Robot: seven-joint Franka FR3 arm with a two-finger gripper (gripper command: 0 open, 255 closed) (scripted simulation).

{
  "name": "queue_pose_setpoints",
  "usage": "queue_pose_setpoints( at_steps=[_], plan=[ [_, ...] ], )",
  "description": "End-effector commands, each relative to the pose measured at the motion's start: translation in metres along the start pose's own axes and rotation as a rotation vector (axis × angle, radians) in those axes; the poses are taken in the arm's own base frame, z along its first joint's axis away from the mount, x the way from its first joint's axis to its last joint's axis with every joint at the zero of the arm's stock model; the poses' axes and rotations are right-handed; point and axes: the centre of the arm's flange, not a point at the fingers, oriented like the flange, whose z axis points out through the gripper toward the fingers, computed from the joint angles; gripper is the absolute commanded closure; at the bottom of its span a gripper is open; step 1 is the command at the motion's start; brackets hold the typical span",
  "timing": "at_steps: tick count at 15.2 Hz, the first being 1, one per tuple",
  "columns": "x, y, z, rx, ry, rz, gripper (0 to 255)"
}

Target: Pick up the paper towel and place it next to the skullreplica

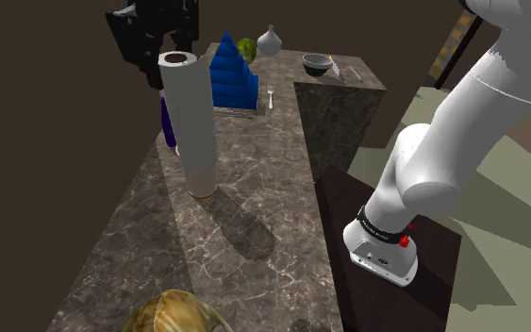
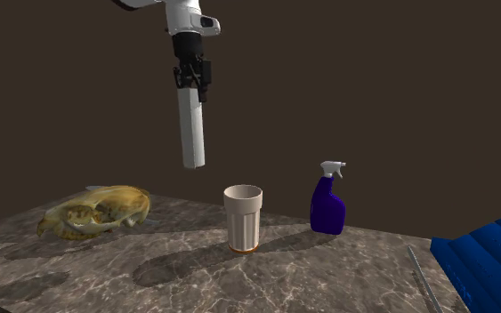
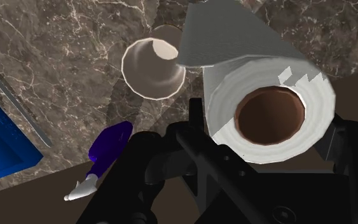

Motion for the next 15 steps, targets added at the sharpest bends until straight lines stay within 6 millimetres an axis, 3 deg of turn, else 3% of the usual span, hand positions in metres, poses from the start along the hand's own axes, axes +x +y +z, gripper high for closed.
queue_pose_setpoints(
  at_steps=[1,15],
  plan=[
    [-0.026,-0.006,-0.004,0.000,0.000,0.001,255],
    [-0.200,-0.057,-0.040,0.000,0.000,0.001,255]
  ],
)
